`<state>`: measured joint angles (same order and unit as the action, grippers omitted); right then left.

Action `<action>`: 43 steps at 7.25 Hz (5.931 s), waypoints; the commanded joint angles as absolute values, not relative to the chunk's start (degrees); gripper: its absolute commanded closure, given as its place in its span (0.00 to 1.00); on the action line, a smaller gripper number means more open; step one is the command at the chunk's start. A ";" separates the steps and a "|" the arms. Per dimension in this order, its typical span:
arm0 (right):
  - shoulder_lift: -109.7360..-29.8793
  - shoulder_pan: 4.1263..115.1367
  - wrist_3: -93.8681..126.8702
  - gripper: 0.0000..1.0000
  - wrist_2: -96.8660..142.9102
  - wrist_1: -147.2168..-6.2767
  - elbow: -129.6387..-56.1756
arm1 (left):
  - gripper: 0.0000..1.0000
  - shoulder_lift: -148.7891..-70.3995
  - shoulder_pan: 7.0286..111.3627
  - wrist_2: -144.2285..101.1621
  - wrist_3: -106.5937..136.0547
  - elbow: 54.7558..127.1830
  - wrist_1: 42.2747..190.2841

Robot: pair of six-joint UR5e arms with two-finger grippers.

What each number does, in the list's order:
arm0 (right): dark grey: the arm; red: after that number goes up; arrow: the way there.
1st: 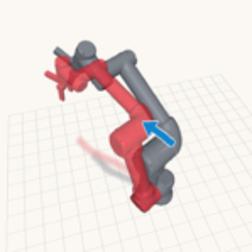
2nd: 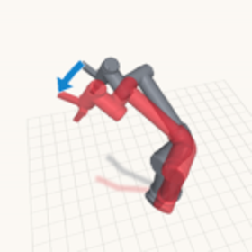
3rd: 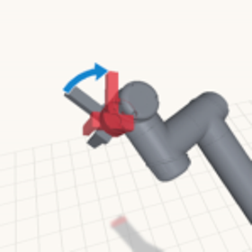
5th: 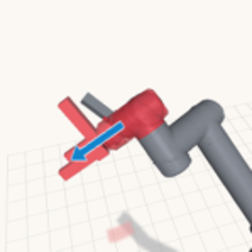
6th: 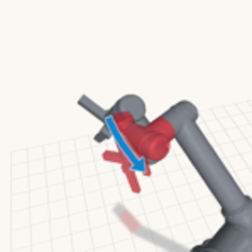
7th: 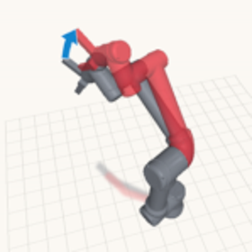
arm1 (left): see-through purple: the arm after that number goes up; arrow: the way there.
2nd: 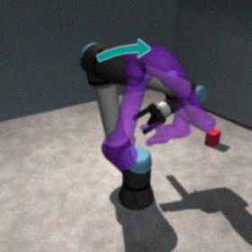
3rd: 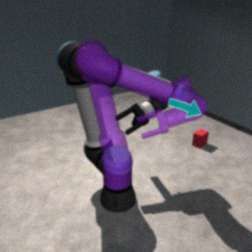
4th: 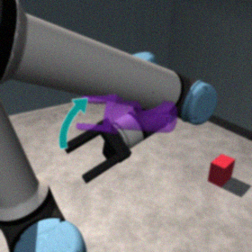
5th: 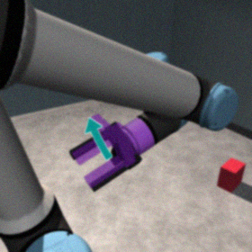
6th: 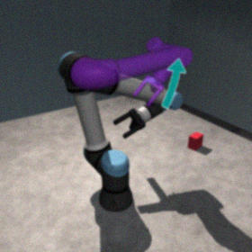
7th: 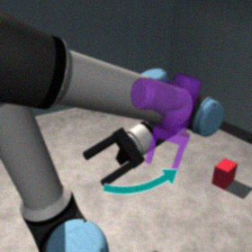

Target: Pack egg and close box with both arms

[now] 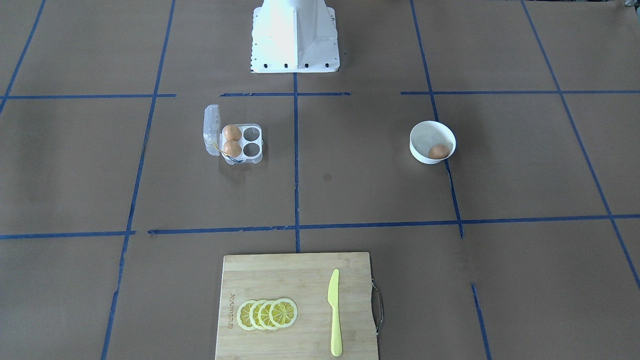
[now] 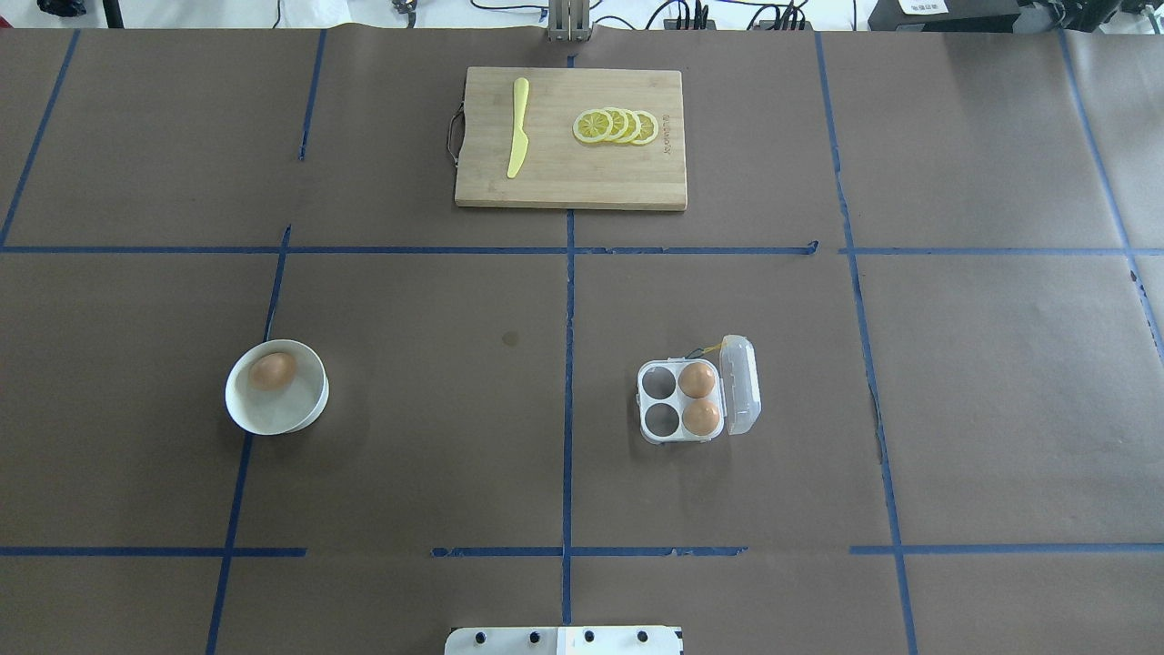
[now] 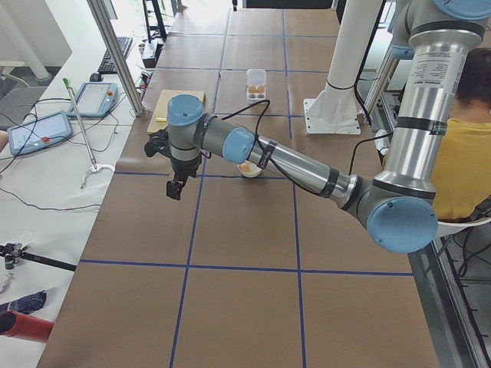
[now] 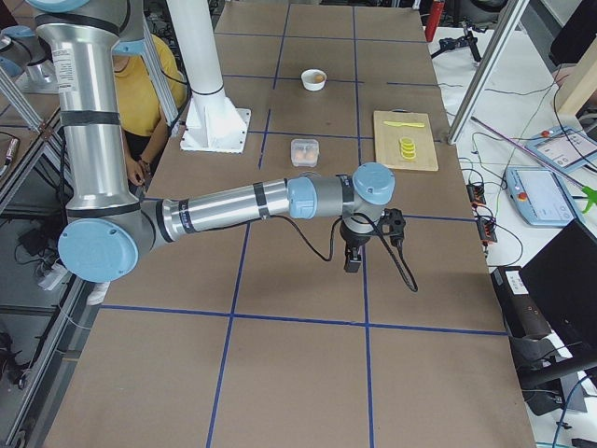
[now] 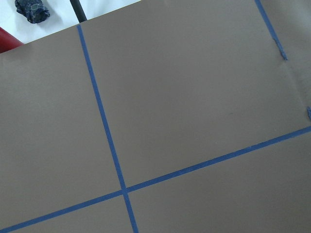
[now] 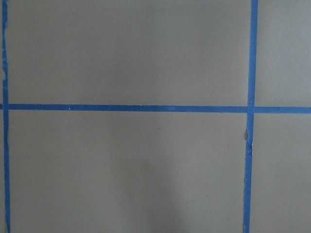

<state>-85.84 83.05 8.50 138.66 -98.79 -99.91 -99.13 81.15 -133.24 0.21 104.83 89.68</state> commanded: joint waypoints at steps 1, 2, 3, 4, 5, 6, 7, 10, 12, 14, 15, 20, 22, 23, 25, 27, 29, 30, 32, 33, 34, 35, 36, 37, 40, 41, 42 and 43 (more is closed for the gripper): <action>-86.92 83.06 8.53 0.00 138.96 -98.70 -100.11 | 0.00 -99.49 67.31 -132.81 16.85 110.36 91.49; -87.01 83.06 8.44 0.00 138.96 -98.70 -100.19 | 0.00 -99.49 60.97 -129.67 26.18 114.04 92.36; -87.01 83.06 8.44 0.00 138.87 -98.70 -100.11 | 0.00 -99.58 55.86 -123.37 36.11 116.08 92.20; -87.01 83.06 8.35 0.00 138.78 -98.61 -100.11 | 0.00 -99.67 49.81 -115.31 40.91 116.28 92.11; -87.10 83.06 8.26 0.00 138.78 -98.70 -100.02 | 0.00 -99.67 46.44 -110.96 41.65 116.54 92.02; -87.10 83.06 8.09 0.00 138.69 -98.70 -99.93 | 0.04 -99.58 45.36 -110.57 40.70 116.72 92.02; -87.19 83.06 7.91 0.00 138.69 -98.70 -99.67 | 0.10 -99.58 41.61 -105.87 36.43 116.72 91.93; -87.45 83.06 7.91 0.00 138.69 -98.70 -99.75 | 0.22 -99.67 36.40 -100.55 24.53 117.24 91.67; -87.45 83.06 7.91 0.00 138.69 -98.70 -99.93 | 0.17 -99.67 29.14 -93.31 24.17 117.07 91.50; -87.45 83.06 7.91 0.00 138.69 -98.70 -99.93 | 0.26 -99.49 28.48 -92.02 22.60 116.37 91.41; -87.45 83.06 7.91 0.00 138.69 -98.70 -99.84 | 0.30 -99.49 28.56 -92.02 20.41 116.19 91.41; -87.45 83.06 8.00 0.00 138.69 -98.61 -100.02 | 0.30 -100.46 28.30 -91.93 20.30 113.12 91.58; -87.45 83.06 8.00 0.00 138.69 -98.70 -100.02 | 0.30 -100.89 28.30 -91.93 20.21 112.42 91.58; -87.45 83.06 8.00 0.00 138.69 -98.70 -99.93 | 0.30 -100.90 28.30 -91.85 20.21 111.89 91.58; -87.45 83.06 8.00 0.00 138.69 -98.70 -99.93 | 0.31 -100.90 28.21 -91.93 20.21 111.80 91.58; -87.45 83.06 8.00 0.00 138.69 -98.70 -99.93 | 0.33 -101.34 28.04 -91.85 20.21 110.75 91.67; -87.45 83.06 8.00 0.00 138.69 -98.70 -100.02 | 0.34 -101.34 28.04 -91.85 20.13 110.66 91.67; -87.45 83.06 8.00 0.00 138.69 -98.70 -100.02 | 0.34 -101.34 28.04 -91.85 19.95 110.57 91.67; -87.45 83.06 8.00 0.00 138.69 -98.70 -100.02 | 0.34 -101.34 28.04 -91.85 19.86 110.48 91.67; -87.45 83.06 8.00 0.00 138.69 -98.70 -100.02 | 0.34 -101.69 28.04 -91.85 19.86 109.96 91.67; -87.45 83.06 8.00 0.00 138.69 -98.70 -100.02 | 0.34 -102.39 28.04 -91.85 19.86 108.99 91.67; -87.45 83.06 8.00 0.00 138.69 -98.61 -100.02 | 0.39 -102.39 28.04 -91.85 19.86 109.07 91.67; -87.45 83.06 8.00 0.00 138.69 -98.70 -100.02 | 0.44 -102.39 28.04 -91.85 19.86 108.99 91.67; -87.45 83.06 8.00 0.00 138.69 -98.70 -100.02 | 0.53 -102.39 28.04 -91.85 19.86 108.98 91.67; -87.45 83.06 8.00 0.00 138.69 -98.61 -100.11 | 1.00 -103.09 29.09 -92.37 19.86 110.04 91.50; -87.36 83.06 8.00 0.00 138.69 -98.61 -100.11 | 1.00 -103.01 30.22 -92.37 19.95 110.56 91.41; -87.28 83.06 8.09 0.00 138.69 -98.61 -100.19 | 1.00 -102.57 32.06 -92.37 19.86 111.87 91.32; -87.28 83.06 8.26 0.00 138.78 -98.61 -100.54 | 1.00 -102.57 33.21 -92.55 19.95 114.58 90.19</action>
